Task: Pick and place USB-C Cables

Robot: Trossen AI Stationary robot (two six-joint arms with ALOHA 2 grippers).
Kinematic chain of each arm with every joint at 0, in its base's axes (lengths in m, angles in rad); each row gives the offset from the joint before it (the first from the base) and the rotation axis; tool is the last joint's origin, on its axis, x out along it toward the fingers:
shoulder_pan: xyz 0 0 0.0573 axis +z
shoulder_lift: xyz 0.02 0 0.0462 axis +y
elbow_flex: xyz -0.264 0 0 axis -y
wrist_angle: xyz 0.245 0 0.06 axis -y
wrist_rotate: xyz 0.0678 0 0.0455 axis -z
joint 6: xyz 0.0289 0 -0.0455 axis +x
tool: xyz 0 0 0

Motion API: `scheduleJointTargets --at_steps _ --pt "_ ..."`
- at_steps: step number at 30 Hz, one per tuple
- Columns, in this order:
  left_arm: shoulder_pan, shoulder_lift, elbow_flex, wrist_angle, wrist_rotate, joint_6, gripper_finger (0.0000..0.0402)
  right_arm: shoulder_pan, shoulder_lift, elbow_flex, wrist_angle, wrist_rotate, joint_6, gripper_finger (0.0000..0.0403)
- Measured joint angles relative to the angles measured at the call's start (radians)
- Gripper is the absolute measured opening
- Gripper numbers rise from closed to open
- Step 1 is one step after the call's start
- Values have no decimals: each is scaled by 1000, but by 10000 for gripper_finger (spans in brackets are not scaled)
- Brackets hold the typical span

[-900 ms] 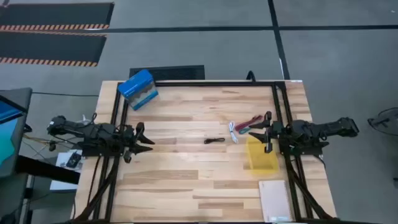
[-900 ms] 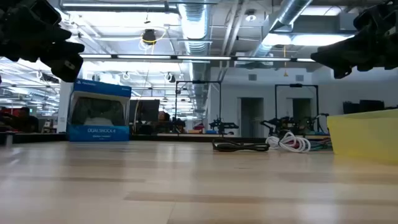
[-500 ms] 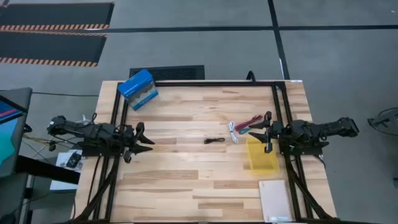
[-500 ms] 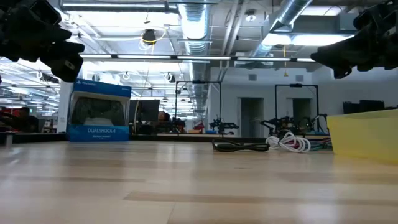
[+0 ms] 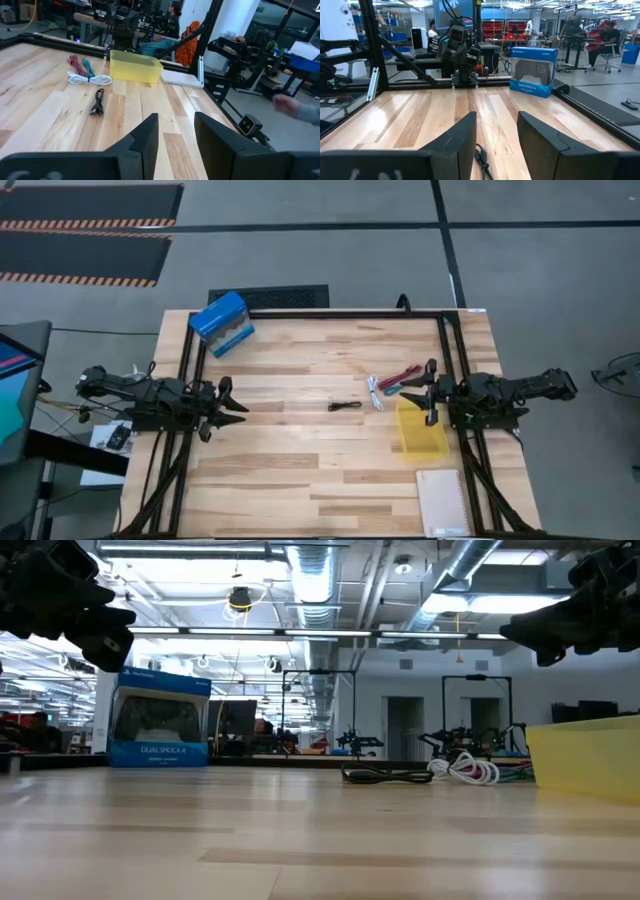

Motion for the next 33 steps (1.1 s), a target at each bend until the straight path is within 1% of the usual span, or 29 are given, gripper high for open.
scheduleJointTargets --at_steps 13,15,19,22,24,26,29,31,33 --pt "0 0 0 0 0 0 113 -3 0 0 22 1 6 167" --pt "0 0 0 0 0 0 113 -6 1 0 73 0 73 168" --pt "0 0 0 1 -1 4 113 4 0 0 196 -6 305 168" --pt "0 0 -2 27 -61 93 113 1 0 0 258 2 412 168" --pt "0 0 -2 64 -120 146 113 2 0 0 280 2 428 167" --pt "0 0 -2 95 -178 165 113 2 0 0 285 2 429 167" --pt "0 0 -2 109 -244 126 113 1 0 0 284 3 414 168" --pt "0 0 -2 134 -255 78 113 1 0 0 283 3 426 168" --pt "0 0 -2 146 -245 41 113 2 0 0 276 3 452 168"
